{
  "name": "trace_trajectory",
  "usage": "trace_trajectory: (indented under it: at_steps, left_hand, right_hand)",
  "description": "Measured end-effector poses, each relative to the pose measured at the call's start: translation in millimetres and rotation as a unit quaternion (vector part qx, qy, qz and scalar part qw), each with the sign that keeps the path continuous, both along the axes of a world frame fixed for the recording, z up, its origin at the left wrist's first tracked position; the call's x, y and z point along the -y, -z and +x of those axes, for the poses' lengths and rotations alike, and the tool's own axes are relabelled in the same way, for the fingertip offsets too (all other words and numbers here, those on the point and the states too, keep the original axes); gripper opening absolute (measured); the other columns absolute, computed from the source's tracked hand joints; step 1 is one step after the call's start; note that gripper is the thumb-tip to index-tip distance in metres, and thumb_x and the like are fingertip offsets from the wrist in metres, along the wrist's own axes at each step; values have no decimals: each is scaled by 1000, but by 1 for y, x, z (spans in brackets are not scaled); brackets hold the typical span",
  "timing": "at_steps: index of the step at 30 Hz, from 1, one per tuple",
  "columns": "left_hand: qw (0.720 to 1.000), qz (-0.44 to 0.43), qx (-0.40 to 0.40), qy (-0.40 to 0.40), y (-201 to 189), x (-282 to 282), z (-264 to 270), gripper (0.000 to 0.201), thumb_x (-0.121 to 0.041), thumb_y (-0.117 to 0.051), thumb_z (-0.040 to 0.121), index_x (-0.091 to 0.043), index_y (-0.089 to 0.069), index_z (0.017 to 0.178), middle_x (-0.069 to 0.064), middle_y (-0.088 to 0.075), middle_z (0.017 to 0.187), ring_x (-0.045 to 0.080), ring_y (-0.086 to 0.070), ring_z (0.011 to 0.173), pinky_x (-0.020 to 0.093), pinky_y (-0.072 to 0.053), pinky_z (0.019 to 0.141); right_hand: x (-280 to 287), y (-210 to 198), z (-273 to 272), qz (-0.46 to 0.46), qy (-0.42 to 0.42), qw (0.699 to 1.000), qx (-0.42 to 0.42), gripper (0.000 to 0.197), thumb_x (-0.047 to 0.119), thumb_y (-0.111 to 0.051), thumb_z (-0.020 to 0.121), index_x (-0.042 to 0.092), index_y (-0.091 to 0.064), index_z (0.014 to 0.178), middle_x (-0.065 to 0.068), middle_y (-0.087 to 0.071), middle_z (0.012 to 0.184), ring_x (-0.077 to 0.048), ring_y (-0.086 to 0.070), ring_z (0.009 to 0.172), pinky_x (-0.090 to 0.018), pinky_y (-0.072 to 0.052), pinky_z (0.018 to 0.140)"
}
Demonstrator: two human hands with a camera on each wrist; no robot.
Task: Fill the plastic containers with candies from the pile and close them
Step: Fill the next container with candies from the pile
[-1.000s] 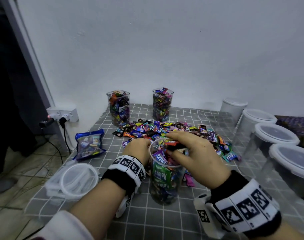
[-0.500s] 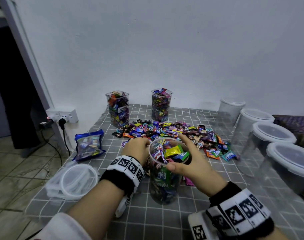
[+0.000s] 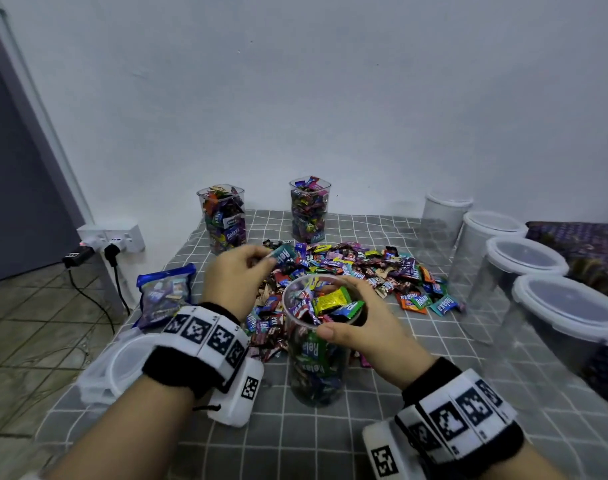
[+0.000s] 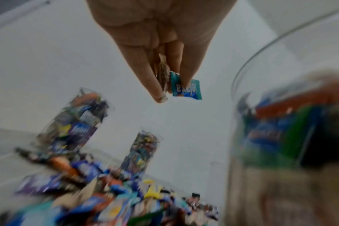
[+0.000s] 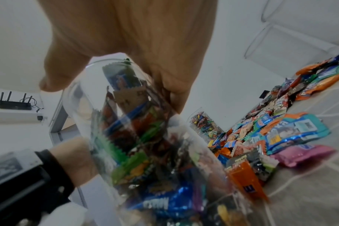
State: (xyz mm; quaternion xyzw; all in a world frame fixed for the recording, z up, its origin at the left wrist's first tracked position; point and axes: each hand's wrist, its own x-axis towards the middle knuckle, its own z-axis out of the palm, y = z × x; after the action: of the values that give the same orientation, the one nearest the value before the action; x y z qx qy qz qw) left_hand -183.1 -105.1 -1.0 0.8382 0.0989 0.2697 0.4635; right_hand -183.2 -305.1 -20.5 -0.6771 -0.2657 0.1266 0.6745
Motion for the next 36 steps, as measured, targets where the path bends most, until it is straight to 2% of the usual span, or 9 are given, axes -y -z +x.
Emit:
trace_trajectory:
  at_steps: [3, 10, 19, 23, 26, 29, 31, 33, 36]
  left_hand:
    - [997, -19, 45, 53, -20, 5, -11, 23, -15, -68, 83, -35, -66, 71, 2, -69, 72, 24, -65, 73, 50, -55, 76]
    - [985, 8, 58, 162, -35, 30, -26, 19, -11, -70, 81, -30, -70, 81, 2, -67, 70, 13, -58, 66, 38, -52, 69]
    - [976, -22, 60, 206, -29, 40, -32, 19, -18, -69, 80, -34, -70, 90, -1, -74, 89, 10, -69, 86, 31, -55, 81]
    - [975, -75, 80, 192, -29, 39, -34, 21, -6, -64, 85, -25, -71, 92, 1, -73, 90, 15, -69, 87, 32, -56, 79]
    - [979, -76, 87, 167, -27, 32, -31, 18, -9, -62, 87, -23, -71, 93, -3, -73, 88, 7, -67, 83, 24, -54, 73]
    - [983, -88, 81, 139, -22, 24, -28, 19, -10, -61, 88, -27, -69, 88, -8, -71, 82, -4, -63, 73, 15, -50, 65]
    - [990, -74, 54, 106, -17, 18, -23, 21, -13, -62, 88, -32, -68, 85, -9, -70, 80, -5, -62, 69, 13, -49, 63]
    - [997, -38, -7, 73, -7, 8, -16, 18, -18, -64, 87, -36, -66, 85, -5, -70, 82, 4, -64, 73, 21, -52, 68]
    - [991, 45, -109, 57, 8, -4, -3, 15, -26, -67, 84, -37, -64, 93, 1, -69, 100, 19, -64, 90, 36, -52, 84]
  right_hand:
    - [0, -1, -1, 6, -2, 1000, 2, 80, 36, -79, 44, 18, -49, 117, 20, -69, 94, 3, -64, 90, -11, -48, 74]
    - [-2, 0, -4, 16, 2, 1000, 0, 79, 29, -81, 49, 15, -48, 118, 15, -70, 97, -3, -66, 94, -14, -49, 76]
    - [-2, 5, -4, 32, 12, 999, -1, 76, 31, -80, 48, 19, -49, 117, 6, -70, 100, -8, -66, 96, -19, -50, 78]
    - [-2, 8, -5, 45, 17, 999, 4, 73, 33, -79, 46, 23, -49, 112, 12, -70, 96, -2, -66, 92, -15, -49, 76]
    - [-2, 8, -5, 44, 18, 999, -1, 80, 36, -82, 44, 26, -46, 115, 10, -66, 105, -2, -64, 97, -15, -49, 79]
    - [0, 14, -4, -8, -6, 1000, -1, 91, 41, -88, 44, 29, -42, 123, 11, -63, 116, -4, -60, 109, -18, -47, 89]
    - [6, 18, -3, -62, -47, 997, -10, 86, 25, -85, 52, 30, -39, 124, 12, -60, 121, -3, -57, 113, -17, -45, 92]
    - [15, 15, 0, -148, -89, 985, -9, 82, 15, -80, 57, 32, -37, 124, 9, -55, 126, -3, -55, 115, -16, -44, 94]
    - [28, 12, 18, -314, -63, 945, 67, 91, 26, -77, 57, 26, -32, 137, 3, -45, 136, -11, -44, 125, -24, -36, 105]
